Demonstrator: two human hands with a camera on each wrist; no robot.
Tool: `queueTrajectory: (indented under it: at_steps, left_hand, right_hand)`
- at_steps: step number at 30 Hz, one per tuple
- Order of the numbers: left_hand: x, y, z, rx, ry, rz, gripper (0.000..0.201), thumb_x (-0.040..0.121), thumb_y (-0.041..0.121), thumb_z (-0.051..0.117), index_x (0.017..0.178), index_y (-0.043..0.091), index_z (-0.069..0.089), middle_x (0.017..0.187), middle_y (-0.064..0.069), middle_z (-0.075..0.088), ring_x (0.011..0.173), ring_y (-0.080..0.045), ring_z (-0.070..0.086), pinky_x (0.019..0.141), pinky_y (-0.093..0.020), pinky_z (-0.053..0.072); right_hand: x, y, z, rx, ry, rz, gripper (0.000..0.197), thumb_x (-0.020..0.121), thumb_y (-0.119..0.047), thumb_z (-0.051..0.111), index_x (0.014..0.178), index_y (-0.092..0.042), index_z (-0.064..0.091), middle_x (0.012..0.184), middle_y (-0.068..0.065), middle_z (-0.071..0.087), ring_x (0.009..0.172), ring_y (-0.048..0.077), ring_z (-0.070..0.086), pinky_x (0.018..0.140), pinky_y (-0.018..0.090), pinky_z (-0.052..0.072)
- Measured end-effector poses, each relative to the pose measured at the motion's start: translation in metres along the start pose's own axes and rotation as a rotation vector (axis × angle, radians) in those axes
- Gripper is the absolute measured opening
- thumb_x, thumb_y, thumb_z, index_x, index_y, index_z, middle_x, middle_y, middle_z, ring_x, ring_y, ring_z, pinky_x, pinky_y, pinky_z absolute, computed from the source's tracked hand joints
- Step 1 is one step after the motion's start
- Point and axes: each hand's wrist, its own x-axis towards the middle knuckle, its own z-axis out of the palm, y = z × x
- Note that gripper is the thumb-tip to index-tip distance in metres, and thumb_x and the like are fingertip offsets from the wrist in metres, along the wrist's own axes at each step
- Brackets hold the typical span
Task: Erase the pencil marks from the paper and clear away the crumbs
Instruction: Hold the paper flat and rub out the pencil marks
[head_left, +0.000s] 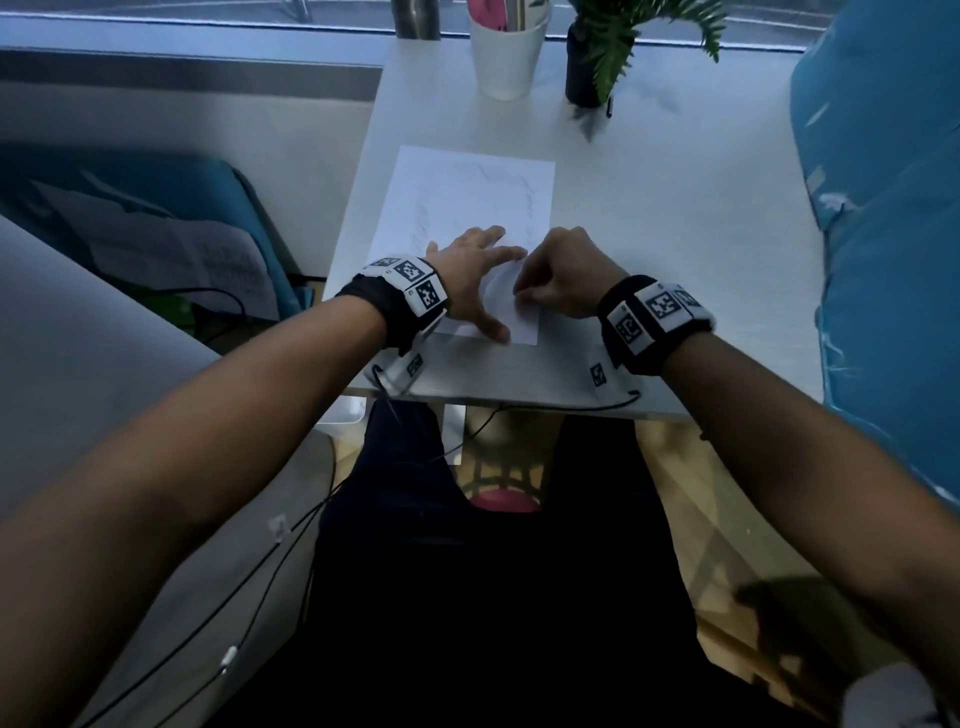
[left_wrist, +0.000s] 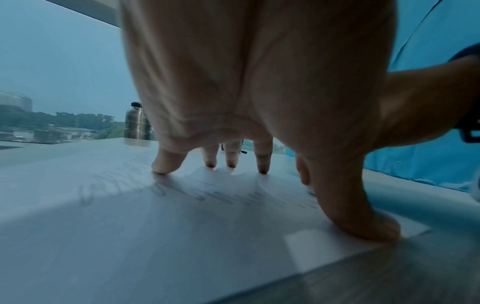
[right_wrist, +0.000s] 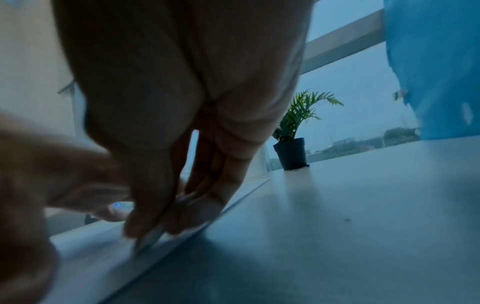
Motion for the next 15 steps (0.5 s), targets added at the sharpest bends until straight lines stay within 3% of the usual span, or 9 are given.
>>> queueTrajectory:
  at_steps: [2,5,8,10,13,15]
  left_hand:
    - [0.0,-0.001,0.0,0.004,-0.013,0.003,0.118,0.058,0.062,0.084,0.153,0.043,0.017,0.164,0.002,0.0,0.151,-0.021,-0.002,0.11,-0.071,0.011]
    - [0.0,0.0,0.0,0.002,-0.03,0.0,0.118,0.059,0.062,0.084,0.154,0.043,0.016,0.164,0.004,-0.002,0.151,-0.02,-0.004,0.112,-0.071,0.009]
    - [-0.001,0.0,-0.001,0.01,-0.03,0.003,0.117,0.061,0.061,0.083,0.154,0.042,0.015,0.164,0.003,-0.003,0.151,-0.02,-0.004,0.112,-0.071,0.008]
    - [-0.001,-0.001,-0.002,0.006,-0.031,0.003,0.116,0.061,0.06,0.083,0.154,0.043,0.015,0.164,0.003,-0.004,0.151,-0.02,-0.005,0.112,-0.071,0.007]
    - [0.0,-0.001,0.0,-0.017,-0.035,0.011,0.116,0.06,0.06,0.084,0.153,0.044,0.016,0.164,0.004,-0.004,0.151,-0.02,-0.007,0.112,-0.071,0.006]
    - [0.001,-0.003,0.0,-0.019,-0.037,0.016,0.117,0.06,0.06,0.084,0.153,0.044,0.016,0.164,0.004,-0.004,0.151,-0.02,-0.007,0.111,-0.072,0.006]
  right_hand:
    - [0.001,0.001,-0.002,0.011,-0.049,-0.022,0.01,0.076,-0.017,0.076,0.085,-0.013,0.08,0.084,0.002,0.076,0.076,0.01,0.067,0.076,0.017,0.048]
    - [0.006,0.01,-0.006,0.023,0.09,0.022,0.012,0.076,-0.017,0.075,0.087,-0.012,0.079,0.084,0.005,0.076,0.076,0.012,0.067,0.077,0.016,0.043]
    - [0.003,0.003,0.0,-0.019,-0.047,-0.052,0.011,0.078,-0.016,0.073,0.087,-0.015,0.079,0.084,0.0,0.075,0.074,0.01,0.065,0.071,0.011,0.043]
    - [0.003,0.001,-0.002,-0.036,-0.092,-0.076,0.011,0.079,-0.016,0.073,0.088,-0.015,0.079,0.085,-0.001,0.075,0.073,0.007,0.062,0.074,0.014,0.047]
    - [0.006,0.008,-0.005,0.014,0.041,0.008,0.014,0.079,-0.017,0.073,0.091,-0.012,0.078,0.088,0.003,0.075,0.076,0.01,0.065,0.081,0.023,0.054]
    - [0.003,0.003,0.001,-0.012,-0.031,-0.046,0.014,0.08,-0.017,0.072,0.091,-0.012,0.078,0.089,0.002,0.075,0.079,0.012,0.067,0.08,0.023,0.054]
